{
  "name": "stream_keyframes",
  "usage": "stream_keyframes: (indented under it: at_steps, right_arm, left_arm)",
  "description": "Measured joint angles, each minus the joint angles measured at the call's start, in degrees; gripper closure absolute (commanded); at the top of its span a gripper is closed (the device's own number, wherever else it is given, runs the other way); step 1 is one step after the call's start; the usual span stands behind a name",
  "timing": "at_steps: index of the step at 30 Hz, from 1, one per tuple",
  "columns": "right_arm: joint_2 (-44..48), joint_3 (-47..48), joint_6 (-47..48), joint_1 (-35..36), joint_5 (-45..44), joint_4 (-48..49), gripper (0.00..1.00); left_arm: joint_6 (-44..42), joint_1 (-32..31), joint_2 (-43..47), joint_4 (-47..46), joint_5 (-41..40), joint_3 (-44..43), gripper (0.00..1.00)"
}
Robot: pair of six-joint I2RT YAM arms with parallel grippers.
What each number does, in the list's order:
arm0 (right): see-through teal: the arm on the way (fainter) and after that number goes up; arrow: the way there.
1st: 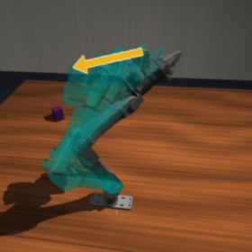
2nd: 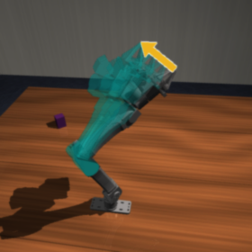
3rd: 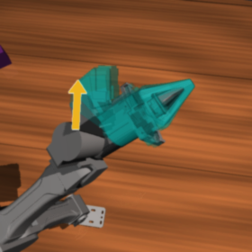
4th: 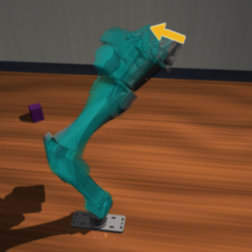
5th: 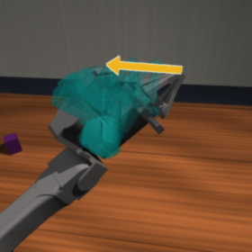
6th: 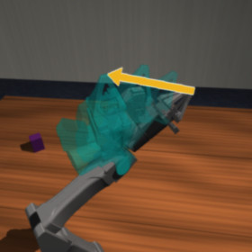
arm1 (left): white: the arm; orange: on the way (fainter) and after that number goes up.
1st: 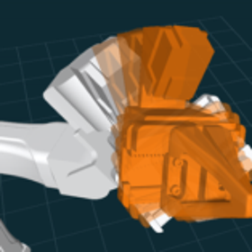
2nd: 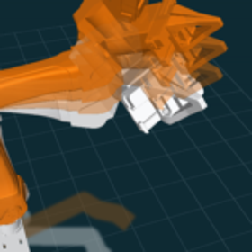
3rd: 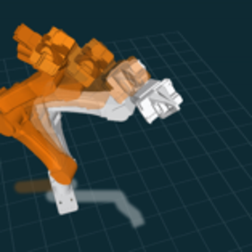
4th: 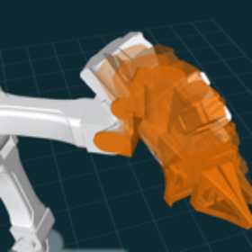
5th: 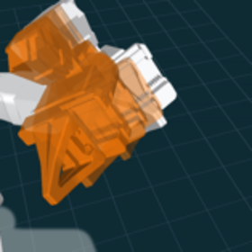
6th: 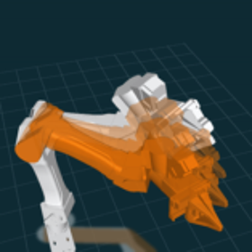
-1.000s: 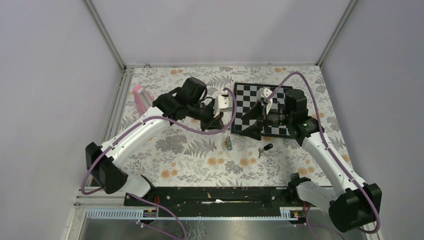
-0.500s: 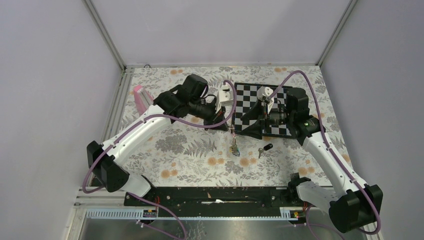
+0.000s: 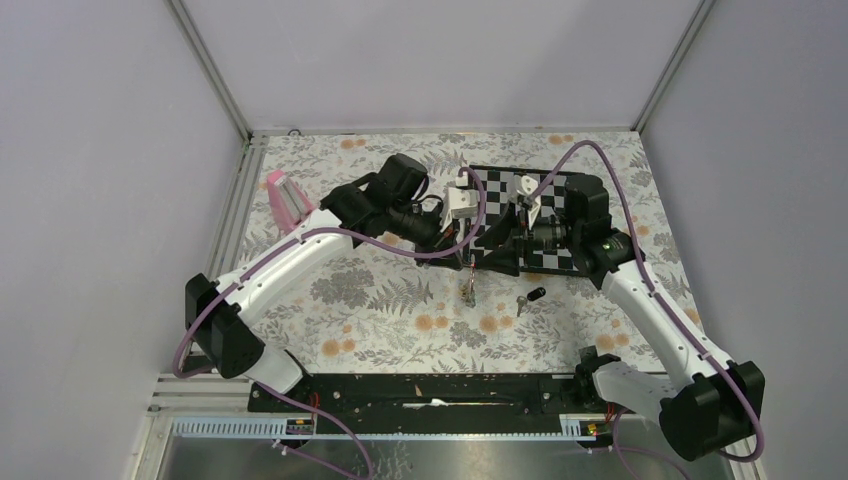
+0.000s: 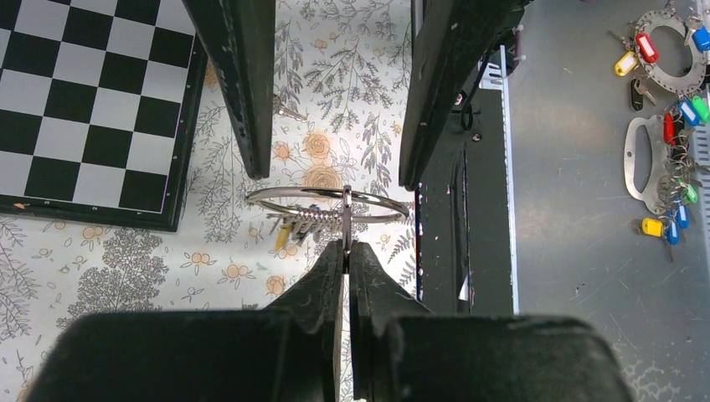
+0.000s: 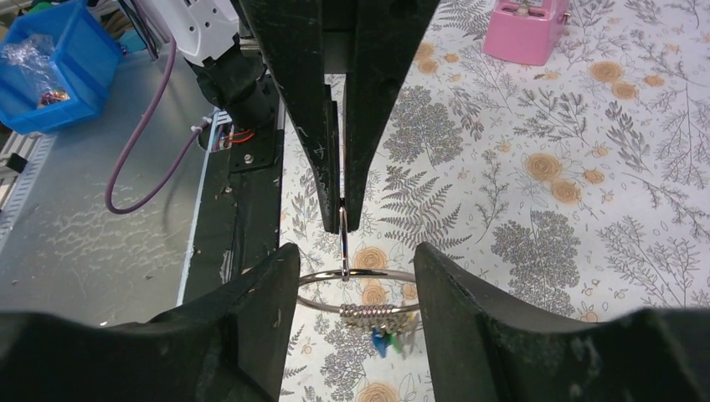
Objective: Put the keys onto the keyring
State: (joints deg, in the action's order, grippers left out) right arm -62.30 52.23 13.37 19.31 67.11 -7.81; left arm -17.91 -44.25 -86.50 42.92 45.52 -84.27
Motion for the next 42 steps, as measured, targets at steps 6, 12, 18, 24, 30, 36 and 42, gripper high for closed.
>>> stream_keyframes:
  at_steps: [6, 12, 18, 24, 30, 36, 42]
  right_arm:
    - [-0.28, -0.07, 2.10, 1.44, -0.24, -0.24, 0.47]
    - [-0.92, -0.52, 2.97, 2.71, -0.63, -0.28, 0.53]
    - [-1.36, -1.14, 3.63, 3.41, -0.66, -0.46, 0.57]
    - [-1.40, -1.42, 4.66, 3.48, -1.16, -0.72, 0.63]
    - [-1.75, -1.42, 4.61, 3.65, -1.60, -0.70, 0.70]
    - [-2.10, -1.44, 4.61, 3.96, -1.62, -0.61, 0.86]
    - [-2.10, -1.79, 4.46, 4.09, -1.57, -0.39, 1.00]
  left_arm:
    - [0.61, 0.00, -0.07, -0.50, 0.59, 0.00, 1.00]
    - [1.05, -0.11, -0.52, -0.66, 0.74, -0.02, 1.00]
    - [1.22, -0.15, -0.68, -0.68, 0.72, -0.02, 1.00]
    - [1.33, -0.15, -0.70, -1.05, 0.63, -0.02, 1.00]
    - [1.44, -0.15, -0.68, -1.07, 0.63, -0.04, 1.00]
    - [1.44, -0.20, -0.70, -1.05, 0.59, -0.04, 1.00]
    - [1.42, -0.26, -0.79, -1.05, -0.22, -0.04, 1.00]
